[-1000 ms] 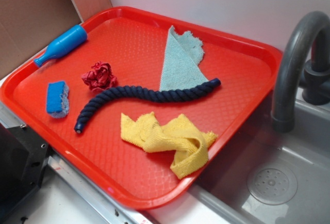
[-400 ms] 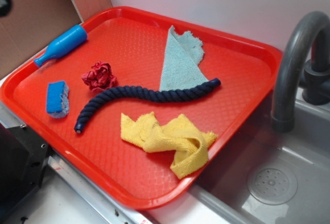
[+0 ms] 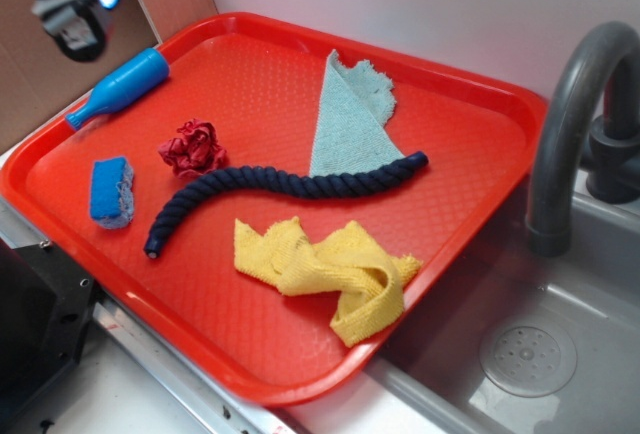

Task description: Grab the blue rope.

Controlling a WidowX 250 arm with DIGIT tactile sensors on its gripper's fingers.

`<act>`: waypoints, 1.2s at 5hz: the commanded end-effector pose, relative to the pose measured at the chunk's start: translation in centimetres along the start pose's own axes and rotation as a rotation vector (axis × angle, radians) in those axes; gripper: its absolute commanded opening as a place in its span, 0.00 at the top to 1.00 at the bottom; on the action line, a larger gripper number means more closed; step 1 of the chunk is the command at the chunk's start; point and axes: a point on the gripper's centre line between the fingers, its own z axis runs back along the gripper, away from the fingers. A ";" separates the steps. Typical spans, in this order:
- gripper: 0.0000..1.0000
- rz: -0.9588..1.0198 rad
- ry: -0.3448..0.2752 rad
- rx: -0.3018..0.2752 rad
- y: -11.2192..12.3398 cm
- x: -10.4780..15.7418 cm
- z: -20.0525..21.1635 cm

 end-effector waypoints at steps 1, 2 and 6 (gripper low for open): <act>0.00 -0.227 0.023 0.044 -1.0 3.0 -4.4; 0.00 -0.247 0.061 0.049 -0.6 3.5 -7.0; 0.00 -0.346 0.228 0.091 -0.8 3.3 -14.6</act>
